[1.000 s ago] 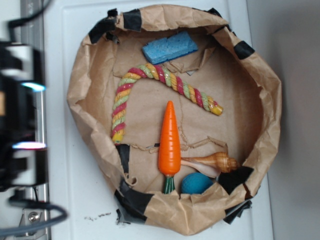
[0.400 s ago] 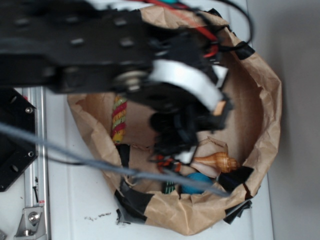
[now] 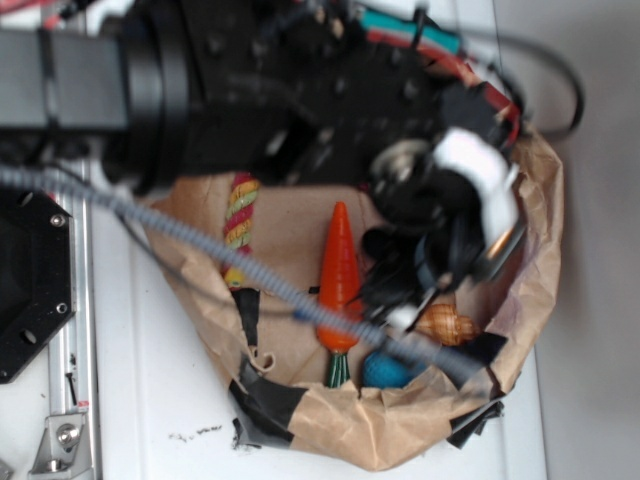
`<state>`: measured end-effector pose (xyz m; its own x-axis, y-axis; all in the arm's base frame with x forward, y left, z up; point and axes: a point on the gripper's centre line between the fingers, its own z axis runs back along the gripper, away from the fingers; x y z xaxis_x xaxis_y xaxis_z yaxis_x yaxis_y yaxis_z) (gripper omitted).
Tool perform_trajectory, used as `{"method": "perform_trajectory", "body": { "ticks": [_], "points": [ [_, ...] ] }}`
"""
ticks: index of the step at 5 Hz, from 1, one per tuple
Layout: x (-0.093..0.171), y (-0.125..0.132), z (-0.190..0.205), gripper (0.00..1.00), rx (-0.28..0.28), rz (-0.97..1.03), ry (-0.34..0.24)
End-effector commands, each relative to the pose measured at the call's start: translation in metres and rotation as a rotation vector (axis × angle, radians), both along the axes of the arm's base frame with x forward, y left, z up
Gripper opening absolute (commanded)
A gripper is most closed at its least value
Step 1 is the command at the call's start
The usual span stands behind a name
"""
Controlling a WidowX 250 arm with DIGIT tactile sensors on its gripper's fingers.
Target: Grab the blue ball.
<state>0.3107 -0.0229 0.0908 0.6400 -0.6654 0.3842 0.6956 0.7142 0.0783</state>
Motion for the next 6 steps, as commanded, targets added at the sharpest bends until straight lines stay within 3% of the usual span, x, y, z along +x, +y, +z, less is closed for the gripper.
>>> {"method": "perform_trajectory", "body": {
  "ticks": [1, 3, 4, 6],
  "points": [
    [-0.038, -0.039, 0.024, 1.0, -0.026, -0.231, -0.063],
    [-0.039, -0.056, 0.004, 1.0, -0.023, -0.291, -0.042],
    [-0.036, -0.072, -0.011, 1.0, -0.062, -0.358, -0.032],
    [-0.023, -0.094, -0.041, 1.0, -0.056, -0.405, -0.003]
  ]
}}
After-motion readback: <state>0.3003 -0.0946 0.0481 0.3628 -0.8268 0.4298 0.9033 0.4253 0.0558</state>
